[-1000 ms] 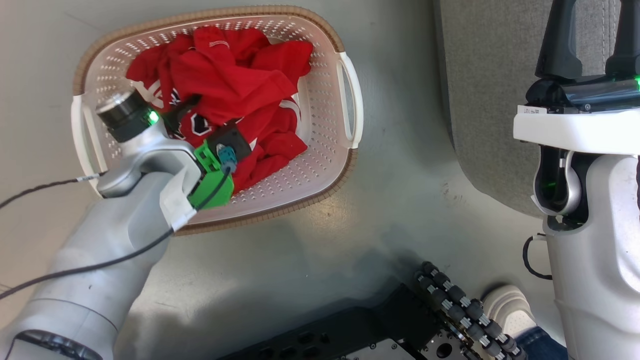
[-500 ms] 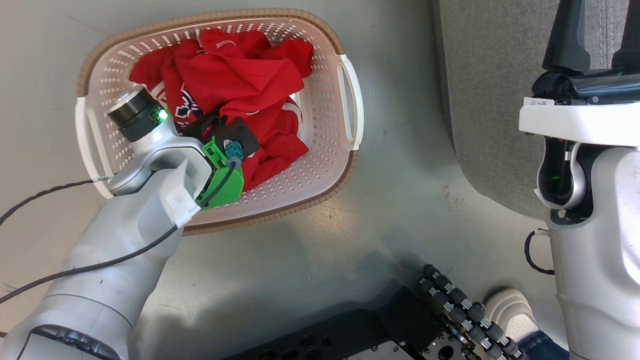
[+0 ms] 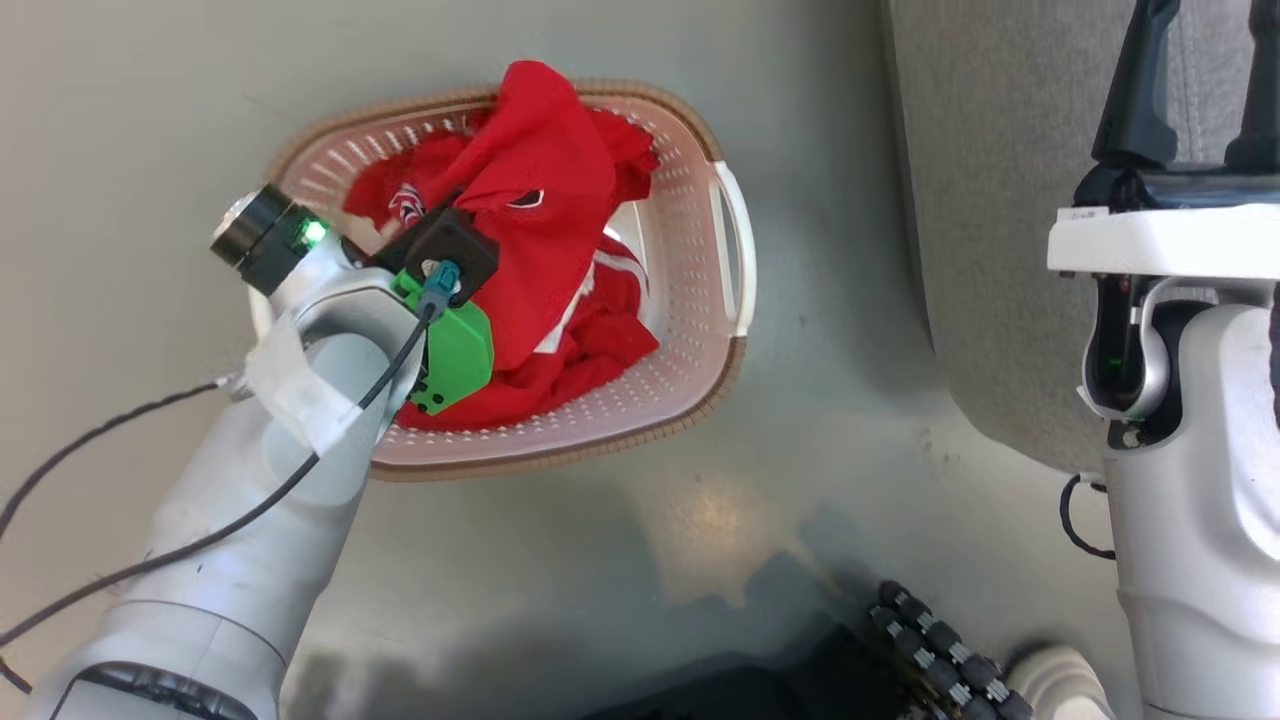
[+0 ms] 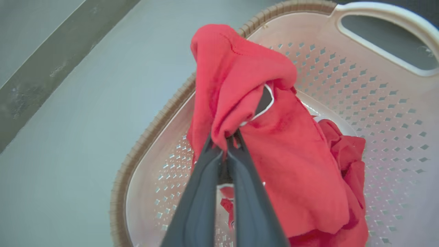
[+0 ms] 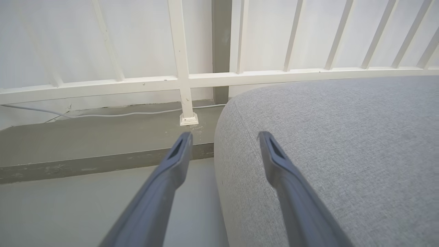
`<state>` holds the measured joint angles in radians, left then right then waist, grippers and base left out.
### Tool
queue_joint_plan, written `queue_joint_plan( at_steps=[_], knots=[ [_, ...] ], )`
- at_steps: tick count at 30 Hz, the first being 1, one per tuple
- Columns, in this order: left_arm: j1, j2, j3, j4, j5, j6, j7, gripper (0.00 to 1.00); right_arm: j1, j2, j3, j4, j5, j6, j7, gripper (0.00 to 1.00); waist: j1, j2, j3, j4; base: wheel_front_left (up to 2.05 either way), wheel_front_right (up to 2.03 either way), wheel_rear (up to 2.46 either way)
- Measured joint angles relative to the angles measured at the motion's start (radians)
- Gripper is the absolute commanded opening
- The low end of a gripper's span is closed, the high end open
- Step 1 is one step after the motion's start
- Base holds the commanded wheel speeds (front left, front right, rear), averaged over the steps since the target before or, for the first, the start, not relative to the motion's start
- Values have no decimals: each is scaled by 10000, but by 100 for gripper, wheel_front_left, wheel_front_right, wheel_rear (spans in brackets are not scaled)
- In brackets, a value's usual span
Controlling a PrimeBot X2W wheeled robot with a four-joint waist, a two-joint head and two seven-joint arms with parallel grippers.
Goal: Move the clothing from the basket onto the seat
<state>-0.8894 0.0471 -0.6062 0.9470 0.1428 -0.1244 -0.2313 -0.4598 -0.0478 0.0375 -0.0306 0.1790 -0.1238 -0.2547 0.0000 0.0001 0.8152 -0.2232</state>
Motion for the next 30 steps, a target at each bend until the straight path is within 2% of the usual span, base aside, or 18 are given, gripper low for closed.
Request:
queue_joint_plan(
  at_steps=[9,30],
  knots=[
    [294,-69,196,-385,-688,0,-90,0,517,-59,-109,811,-134,188,0,100,0,0,-1077,481,0,0,0],
    [515,-144,-456,-2038,-2631,-2,-173,0,1651,-219,-98,2088,-414,857,2,100,-1,0,-4185,1576,0,0,0]
  ],
)
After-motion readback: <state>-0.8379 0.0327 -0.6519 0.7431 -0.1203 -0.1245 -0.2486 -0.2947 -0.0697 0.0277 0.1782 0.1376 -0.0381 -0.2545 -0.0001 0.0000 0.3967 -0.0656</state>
